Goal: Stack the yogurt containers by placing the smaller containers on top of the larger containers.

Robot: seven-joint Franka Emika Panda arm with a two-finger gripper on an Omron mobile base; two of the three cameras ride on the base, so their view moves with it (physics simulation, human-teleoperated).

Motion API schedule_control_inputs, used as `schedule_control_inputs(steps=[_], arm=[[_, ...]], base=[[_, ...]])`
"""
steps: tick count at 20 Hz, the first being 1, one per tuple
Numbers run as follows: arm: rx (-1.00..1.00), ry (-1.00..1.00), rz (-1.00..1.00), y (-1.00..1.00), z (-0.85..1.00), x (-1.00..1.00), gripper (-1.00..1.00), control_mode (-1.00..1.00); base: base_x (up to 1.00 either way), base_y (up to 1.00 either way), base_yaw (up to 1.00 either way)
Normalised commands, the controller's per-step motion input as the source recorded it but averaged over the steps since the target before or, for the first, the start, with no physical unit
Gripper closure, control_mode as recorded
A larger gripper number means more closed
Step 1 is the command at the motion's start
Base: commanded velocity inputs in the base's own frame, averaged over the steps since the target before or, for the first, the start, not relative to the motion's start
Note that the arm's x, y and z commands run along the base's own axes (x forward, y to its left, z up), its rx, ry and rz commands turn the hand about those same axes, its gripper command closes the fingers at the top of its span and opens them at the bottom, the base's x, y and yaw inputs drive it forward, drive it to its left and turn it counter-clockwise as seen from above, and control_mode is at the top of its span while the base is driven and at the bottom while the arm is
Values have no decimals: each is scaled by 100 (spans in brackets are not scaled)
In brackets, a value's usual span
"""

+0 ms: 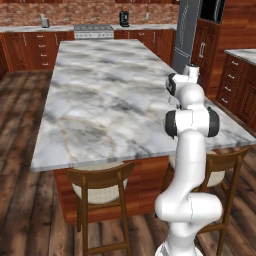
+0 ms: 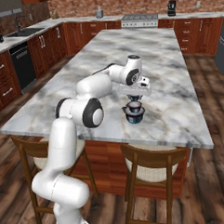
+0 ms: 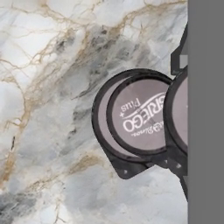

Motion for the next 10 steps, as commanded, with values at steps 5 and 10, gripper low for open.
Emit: schedule_control_inputs(steps=[5, 10], arm=[[0, 0, 0, 0, -7, 0, 100, -100], [0, 0, 0, 0, -10, 1, 100, -100]], base=[[0, 0, 0], [0, 0, 0]])
